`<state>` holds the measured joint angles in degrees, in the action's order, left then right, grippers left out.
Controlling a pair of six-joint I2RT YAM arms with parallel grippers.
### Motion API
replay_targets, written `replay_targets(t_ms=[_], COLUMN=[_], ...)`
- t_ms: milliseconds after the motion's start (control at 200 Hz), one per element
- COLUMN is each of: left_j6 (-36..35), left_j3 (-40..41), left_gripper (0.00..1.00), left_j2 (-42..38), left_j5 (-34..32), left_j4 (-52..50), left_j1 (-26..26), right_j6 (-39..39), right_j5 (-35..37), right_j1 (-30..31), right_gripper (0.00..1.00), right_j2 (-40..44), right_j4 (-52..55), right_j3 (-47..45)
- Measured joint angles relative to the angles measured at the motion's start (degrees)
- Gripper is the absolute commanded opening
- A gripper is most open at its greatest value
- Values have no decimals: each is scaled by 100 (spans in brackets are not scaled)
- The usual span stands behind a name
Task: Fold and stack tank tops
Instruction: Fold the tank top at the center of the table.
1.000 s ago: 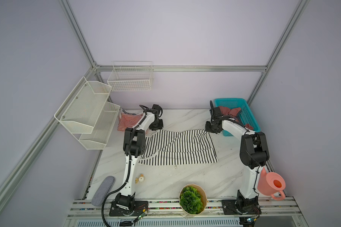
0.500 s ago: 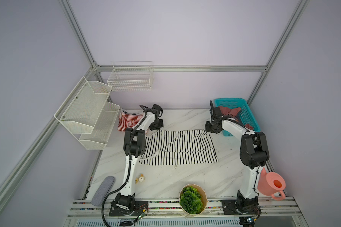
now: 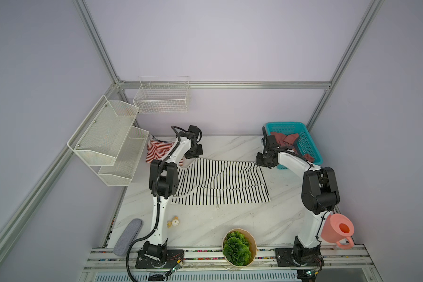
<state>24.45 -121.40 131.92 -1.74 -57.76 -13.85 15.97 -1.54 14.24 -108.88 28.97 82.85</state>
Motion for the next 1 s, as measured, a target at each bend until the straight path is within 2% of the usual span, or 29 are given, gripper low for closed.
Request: replay_targets(t_ms=[195,475,1000], left_j6=[2,52,358], left_j3=[758,2026,3418], left_gripper=[0,0,2], left_j2=[-649,-1062,-1779], left_j5=[-184,-415,-551], left_j4=[96,160,417], left_j1=[-173,-310,-529], right_j6=[-2,-2,0], right_j5=[-61,-127,-125], right_j1=[0,0,0], right_gripper=[0,0,0], right_j2=[358,627,970], right_j4=[-107,-162,-223], right_j3=[-367,-1034,-1895])
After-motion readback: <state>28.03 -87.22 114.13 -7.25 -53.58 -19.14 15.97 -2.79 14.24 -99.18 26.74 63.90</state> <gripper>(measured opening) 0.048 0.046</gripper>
